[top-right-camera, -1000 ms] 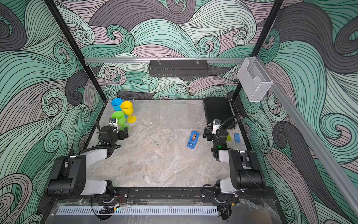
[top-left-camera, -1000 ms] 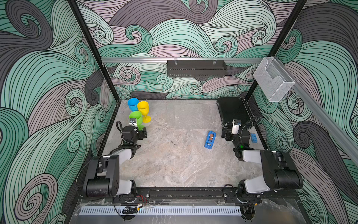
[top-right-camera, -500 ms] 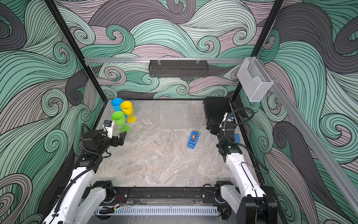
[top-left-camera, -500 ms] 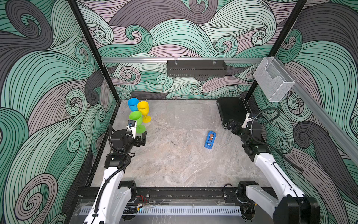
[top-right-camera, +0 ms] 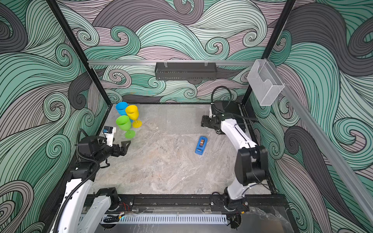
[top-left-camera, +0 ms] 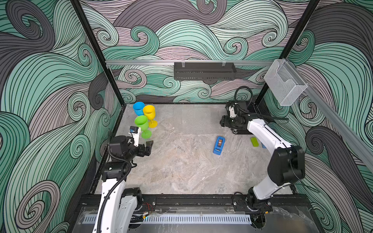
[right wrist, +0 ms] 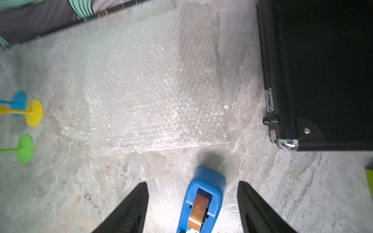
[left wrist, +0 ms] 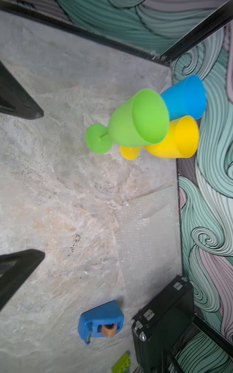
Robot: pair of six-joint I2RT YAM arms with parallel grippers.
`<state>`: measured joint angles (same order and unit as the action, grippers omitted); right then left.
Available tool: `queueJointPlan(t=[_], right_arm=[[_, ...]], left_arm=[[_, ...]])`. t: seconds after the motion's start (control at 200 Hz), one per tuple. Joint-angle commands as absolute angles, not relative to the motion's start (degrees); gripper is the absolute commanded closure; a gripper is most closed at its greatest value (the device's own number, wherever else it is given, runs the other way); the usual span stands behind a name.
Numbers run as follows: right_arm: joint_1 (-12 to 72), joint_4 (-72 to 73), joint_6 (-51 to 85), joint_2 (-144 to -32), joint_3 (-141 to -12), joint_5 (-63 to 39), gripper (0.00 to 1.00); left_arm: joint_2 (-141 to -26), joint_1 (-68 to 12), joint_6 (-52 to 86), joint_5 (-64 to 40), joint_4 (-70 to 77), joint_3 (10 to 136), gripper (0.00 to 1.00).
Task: Wrap wine glasses in bubble wrap
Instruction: Pick up the bubble wrap from the bubble wrap.
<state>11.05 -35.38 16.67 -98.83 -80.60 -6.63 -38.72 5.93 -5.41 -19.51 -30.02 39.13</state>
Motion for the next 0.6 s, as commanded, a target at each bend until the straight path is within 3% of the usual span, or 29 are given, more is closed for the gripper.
queueJointPlan(t=[0.0, 0.59], right_arm=[[11.3, -42.0, 14.9, -103.9, -84.9, -8.1, 0.32], [13.3, -46.7, 13.3, -127.0, -100.3, -2.5, 0.35]], left_arm=[[-38.6, 5.5, -5.0, -22.4, -29.5, 39.0, 0.01], [-38.5, 5.2, -5.6, -23.4, -28.9, 38.3, 0.01]])
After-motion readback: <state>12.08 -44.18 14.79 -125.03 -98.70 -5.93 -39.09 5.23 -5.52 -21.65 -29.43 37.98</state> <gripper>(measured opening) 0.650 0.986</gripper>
